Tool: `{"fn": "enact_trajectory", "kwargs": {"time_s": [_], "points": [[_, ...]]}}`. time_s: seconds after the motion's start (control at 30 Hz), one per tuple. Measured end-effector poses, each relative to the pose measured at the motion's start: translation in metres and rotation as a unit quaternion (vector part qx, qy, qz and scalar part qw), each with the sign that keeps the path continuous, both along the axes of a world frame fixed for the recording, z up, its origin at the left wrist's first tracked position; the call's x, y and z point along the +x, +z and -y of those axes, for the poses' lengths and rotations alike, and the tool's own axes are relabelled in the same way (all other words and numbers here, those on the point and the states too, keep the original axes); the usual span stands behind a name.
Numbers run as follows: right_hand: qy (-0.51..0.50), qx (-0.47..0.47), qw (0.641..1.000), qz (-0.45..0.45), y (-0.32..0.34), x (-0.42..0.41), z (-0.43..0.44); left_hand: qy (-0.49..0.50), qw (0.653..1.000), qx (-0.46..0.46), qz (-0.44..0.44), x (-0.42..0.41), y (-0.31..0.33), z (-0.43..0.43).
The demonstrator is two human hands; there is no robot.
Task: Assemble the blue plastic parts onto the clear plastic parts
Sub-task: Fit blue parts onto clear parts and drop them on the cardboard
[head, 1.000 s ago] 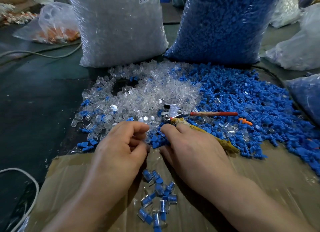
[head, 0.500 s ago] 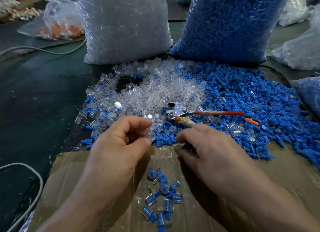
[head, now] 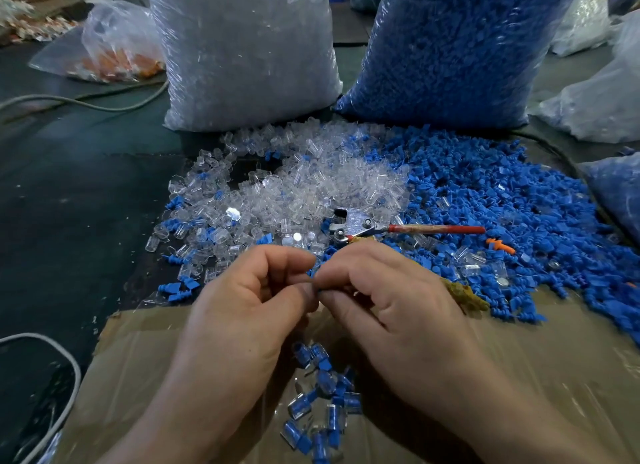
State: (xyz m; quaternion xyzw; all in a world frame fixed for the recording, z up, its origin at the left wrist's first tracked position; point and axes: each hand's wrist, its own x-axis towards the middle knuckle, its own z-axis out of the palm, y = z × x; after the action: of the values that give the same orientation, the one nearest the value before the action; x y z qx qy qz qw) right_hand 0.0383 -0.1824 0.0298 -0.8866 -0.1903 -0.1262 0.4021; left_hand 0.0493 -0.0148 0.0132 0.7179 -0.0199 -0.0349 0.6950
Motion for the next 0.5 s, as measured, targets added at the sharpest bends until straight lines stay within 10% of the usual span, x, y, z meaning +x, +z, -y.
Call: {"fn": "enact_trajectory", "kwargs": {"time_s": [0.23, 0.5], "points": [[0.005, 0.0, 0.999, 0.041, -0.005, 0.003, 0.0, -0.019, 0.974, -0.205, -0.099, 0.001, 0.01, 0.002], [0.018, 0.0, 0.999, 0.042, -0.004, 0.002, 0.002, -0.046, 0.996, -0.051, -0.05, -0.002, 0.013, 0.003]]}}
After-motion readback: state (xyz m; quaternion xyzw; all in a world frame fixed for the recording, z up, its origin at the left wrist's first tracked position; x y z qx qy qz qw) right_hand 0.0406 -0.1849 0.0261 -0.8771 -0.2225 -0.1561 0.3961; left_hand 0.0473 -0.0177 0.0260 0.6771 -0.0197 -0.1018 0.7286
